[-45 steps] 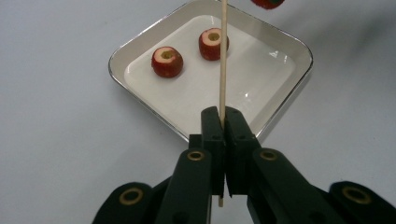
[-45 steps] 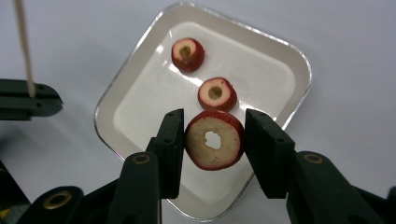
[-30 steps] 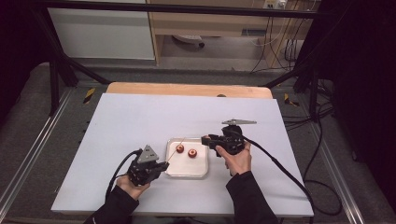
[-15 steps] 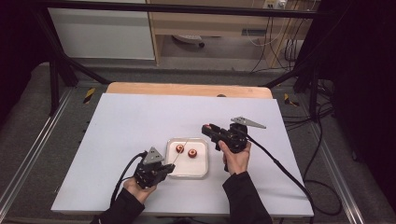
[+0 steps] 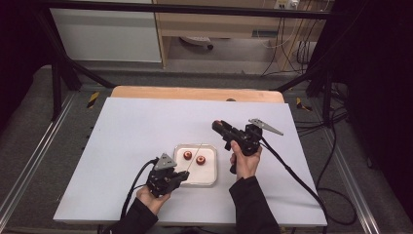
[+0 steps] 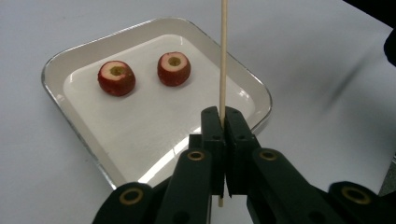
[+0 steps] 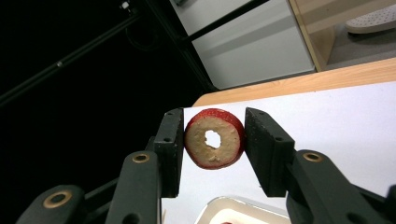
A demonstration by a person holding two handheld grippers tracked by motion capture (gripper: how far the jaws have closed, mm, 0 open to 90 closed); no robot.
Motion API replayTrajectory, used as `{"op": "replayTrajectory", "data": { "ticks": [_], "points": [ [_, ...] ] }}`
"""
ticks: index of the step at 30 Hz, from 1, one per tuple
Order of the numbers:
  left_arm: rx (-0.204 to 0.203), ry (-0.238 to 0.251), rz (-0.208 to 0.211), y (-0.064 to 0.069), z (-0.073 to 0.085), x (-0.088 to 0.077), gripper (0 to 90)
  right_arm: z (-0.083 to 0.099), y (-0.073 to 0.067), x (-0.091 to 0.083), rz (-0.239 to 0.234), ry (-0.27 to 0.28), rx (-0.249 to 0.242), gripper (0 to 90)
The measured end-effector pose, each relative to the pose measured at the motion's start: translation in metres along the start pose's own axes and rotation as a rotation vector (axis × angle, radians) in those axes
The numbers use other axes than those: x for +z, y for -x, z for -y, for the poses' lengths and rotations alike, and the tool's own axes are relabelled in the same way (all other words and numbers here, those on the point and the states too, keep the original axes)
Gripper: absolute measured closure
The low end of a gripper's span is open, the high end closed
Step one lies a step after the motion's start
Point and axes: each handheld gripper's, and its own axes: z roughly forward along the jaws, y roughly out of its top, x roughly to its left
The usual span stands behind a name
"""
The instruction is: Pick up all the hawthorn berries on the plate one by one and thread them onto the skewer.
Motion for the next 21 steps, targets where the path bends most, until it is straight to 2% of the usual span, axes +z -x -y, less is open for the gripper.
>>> {"op": "replayTrajectory", "data": {
  "ticks": [12,14,15,16,17,21],
  "points": [
    [-0.059,0.043,0.069,0.016,-0.019,0.013,88.2,-0.002,0.0,-0.006,-0.02,0.045,-0.024,59.9],
    [-0.073,0.047,0.076,0.018,-0.022,0.015,88.2,-0.002,0.0,-0.006,-0.016,0.043,-0.042,59.9],
    [-0.079,0.046,0.082,0.018,-0.022,0.016,88.2,-0.001,0.0,-0.007,-0.009,0.04,-0.07,59.9],
    [-0.082,0.043,0.086,0.018,-0.023,0.017,88.2,-0.001,0.0,-0.007,-0.009,0.04,-0.07,59.9],
    [-0.088,0.04,0.086,0.018,-0.024,0.017,88.2,0.0,0.001,-0.007,-0.009,0.035,-0.094,59.9],
    [-0.106,0.022,0.094,0.015,-0.028,0.02,88.2,0.001,0.0,-0.007,-0.011,0.03,-0.125,59.9]
  ]
}}
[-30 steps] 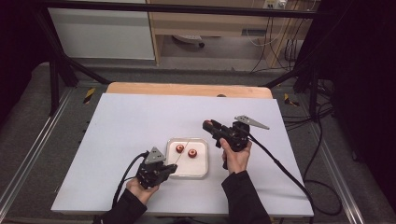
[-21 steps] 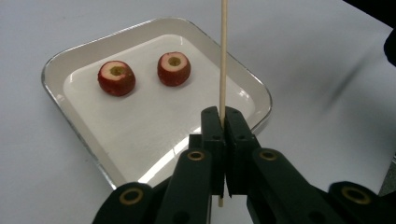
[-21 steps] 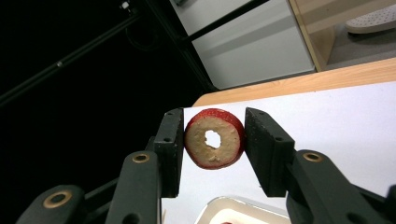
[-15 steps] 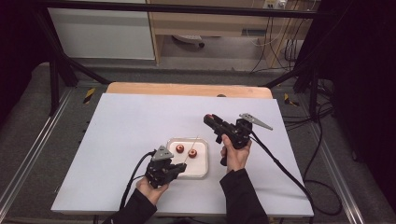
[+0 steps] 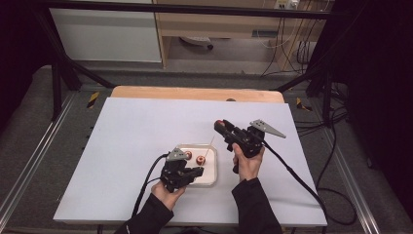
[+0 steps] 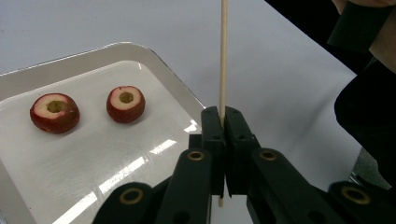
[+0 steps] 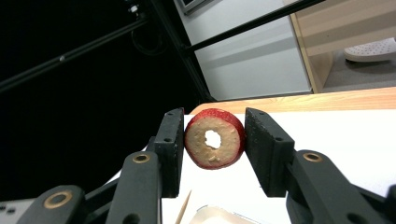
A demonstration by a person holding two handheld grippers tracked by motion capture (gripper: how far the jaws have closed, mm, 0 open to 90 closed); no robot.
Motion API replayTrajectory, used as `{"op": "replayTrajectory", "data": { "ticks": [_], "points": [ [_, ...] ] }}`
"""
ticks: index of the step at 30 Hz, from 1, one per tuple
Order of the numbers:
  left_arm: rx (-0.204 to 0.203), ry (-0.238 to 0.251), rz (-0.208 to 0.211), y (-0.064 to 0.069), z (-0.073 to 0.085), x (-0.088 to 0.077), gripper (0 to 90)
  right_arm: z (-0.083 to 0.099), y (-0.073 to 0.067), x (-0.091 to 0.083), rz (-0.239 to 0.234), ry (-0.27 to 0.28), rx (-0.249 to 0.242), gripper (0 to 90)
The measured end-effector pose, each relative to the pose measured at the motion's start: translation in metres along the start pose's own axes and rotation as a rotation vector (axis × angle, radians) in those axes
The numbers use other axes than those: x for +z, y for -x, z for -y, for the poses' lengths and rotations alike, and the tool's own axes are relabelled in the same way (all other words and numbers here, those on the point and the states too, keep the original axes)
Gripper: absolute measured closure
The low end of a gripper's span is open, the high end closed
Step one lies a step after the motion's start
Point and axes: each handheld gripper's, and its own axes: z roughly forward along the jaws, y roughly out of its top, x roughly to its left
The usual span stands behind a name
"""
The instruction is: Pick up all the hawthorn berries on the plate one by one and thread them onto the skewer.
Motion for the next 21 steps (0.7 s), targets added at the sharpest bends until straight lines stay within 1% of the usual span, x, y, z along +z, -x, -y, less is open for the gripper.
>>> {"op": "replayTrajectory", "data": {
  "ticks": [1,2,7,14,21],
  "points": [
    [-0.005,-0.007,0.005,-0.0007,-0.001,0.0006,88.2,0.0012,-0.0006,-0.0002,0.004,-0.004,-0.024,59.9],
    [-0.007,-0.01,0.004,-0.0011,-0.0017,0.0011,88.2,0.0012,-0.0006,-0.0002,0.004,-0.004,-0.024,59.9],
    [-0.006,-0.014,0.01,-0.0017,-0.0029,0.0021,88.2,0.0065,-0.0005,0.0006,0.021,-0.019,-0.118,59.9],
    [-0.004,-0.024,0.015,-0.001,-0.004,0.0047,88.2,0.0085,-0.0001,0.0014,0.019,-0.025,-0.147,59.9],
    [-0.01,-0.019,0.018,-0.0022,-0.0048,0.0037,88.2,0.0088,-0.0007,0.0013,0.017,-0.023,-0.147,59.9]
  ]
}}
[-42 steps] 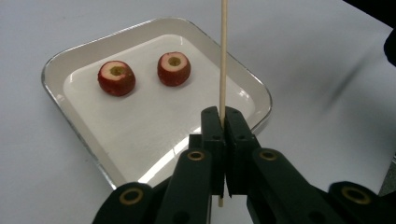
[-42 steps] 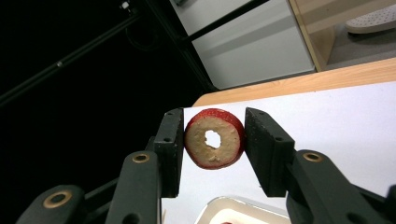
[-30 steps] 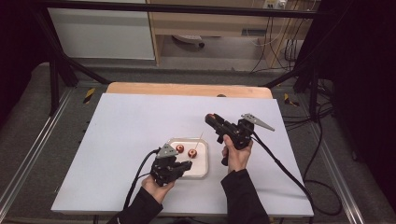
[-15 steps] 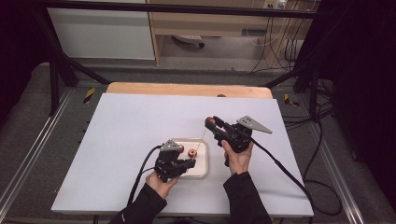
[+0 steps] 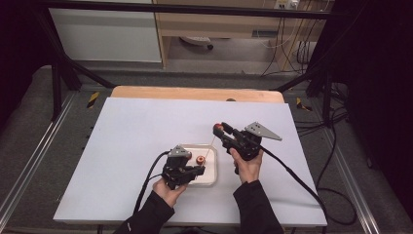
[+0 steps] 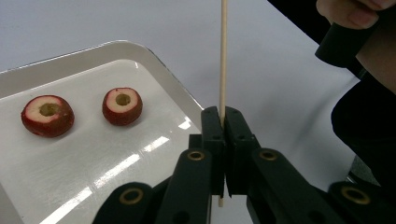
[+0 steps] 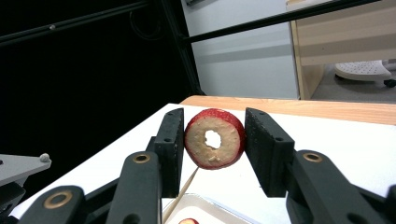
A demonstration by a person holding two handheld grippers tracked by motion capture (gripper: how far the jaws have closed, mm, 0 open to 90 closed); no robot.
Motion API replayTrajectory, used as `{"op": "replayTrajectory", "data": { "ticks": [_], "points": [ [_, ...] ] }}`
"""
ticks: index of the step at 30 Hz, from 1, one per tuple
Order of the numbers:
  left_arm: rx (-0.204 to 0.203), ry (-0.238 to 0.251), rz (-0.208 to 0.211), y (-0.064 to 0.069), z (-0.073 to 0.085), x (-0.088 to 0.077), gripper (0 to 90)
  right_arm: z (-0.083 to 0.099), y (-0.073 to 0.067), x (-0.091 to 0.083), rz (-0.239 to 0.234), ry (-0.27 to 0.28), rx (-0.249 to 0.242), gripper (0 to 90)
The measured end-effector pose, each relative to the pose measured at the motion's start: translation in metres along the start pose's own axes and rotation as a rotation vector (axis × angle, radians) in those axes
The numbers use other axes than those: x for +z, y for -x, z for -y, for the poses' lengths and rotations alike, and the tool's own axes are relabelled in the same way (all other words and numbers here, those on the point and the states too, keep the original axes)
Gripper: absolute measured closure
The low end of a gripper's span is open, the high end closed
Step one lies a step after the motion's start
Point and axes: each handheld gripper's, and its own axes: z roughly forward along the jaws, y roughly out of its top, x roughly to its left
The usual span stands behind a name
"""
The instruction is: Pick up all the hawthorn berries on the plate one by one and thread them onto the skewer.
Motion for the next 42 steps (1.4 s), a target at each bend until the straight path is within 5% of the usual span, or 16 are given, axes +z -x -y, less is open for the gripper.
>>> {"op": "replayTrajectory", "data": {
  "ticks": [42],
  "points": [
    [0.006,-0.006,0.007,-0.0005,0.0008,0.0011,88.2,-0.0012,0.0019,-0.0004,0.004,-0.022,0.001,60.0]
  ]
}}
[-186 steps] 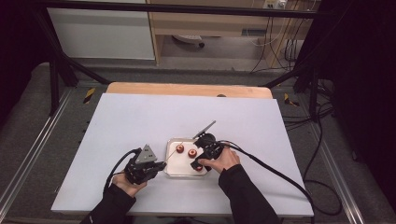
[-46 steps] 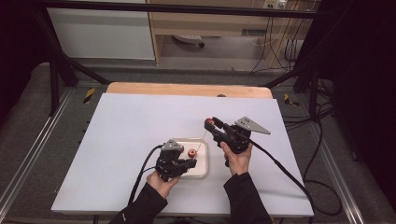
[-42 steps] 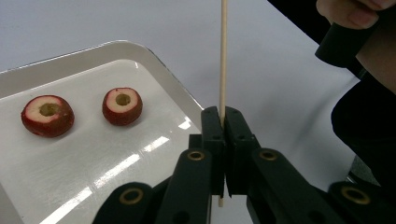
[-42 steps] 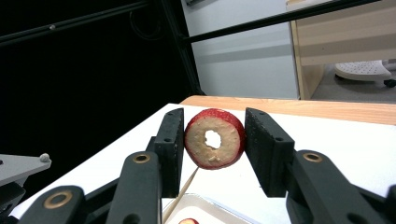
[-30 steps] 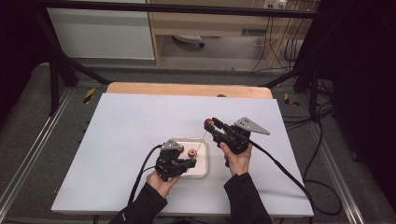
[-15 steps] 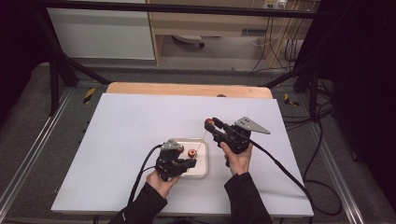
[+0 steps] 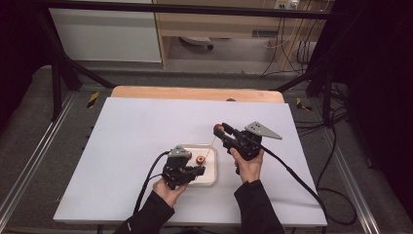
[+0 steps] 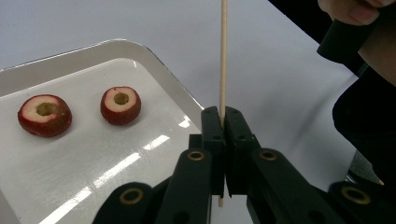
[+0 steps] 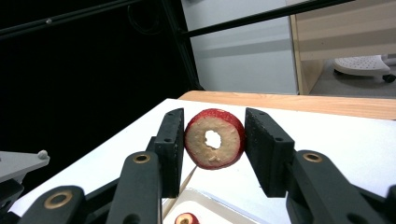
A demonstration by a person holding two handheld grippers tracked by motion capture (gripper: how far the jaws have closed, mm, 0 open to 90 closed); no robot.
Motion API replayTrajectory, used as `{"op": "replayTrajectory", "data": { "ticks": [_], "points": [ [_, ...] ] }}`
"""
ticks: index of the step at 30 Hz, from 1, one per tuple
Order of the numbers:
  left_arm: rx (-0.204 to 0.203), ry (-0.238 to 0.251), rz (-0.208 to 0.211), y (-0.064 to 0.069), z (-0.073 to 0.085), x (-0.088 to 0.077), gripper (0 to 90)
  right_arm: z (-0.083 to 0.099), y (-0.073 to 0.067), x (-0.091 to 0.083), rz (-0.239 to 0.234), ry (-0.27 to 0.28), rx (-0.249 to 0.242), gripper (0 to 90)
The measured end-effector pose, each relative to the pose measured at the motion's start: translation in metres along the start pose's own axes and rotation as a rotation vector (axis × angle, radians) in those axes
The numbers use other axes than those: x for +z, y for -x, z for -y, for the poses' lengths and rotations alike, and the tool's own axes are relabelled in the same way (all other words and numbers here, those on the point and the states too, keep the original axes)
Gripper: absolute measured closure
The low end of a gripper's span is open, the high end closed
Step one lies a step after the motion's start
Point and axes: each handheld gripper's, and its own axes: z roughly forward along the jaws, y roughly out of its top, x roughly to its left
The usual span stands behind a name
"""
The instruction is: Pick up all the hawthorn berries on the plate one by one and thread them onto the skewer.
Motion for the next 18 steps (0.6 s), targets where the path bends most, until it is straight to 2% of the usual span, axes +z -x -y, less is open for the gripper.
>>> {"op": "replayTrajectory", "data": {
  "ticks": [10,18],
  "points": [
    [-0.008,0.008,0.0,-0.0011,-0.0008,-0.0013,88.2,0.0004,0.0003,0.0015,-0.016,-0.022,0.046,60.0],
    [-0.023,0.02,0.003,-0.0014,-0.0025,-0.0023,88.2,0.0031,-0.0006,0.0021,-0.026,-0.037,0.025,60.0]
  ]
}}
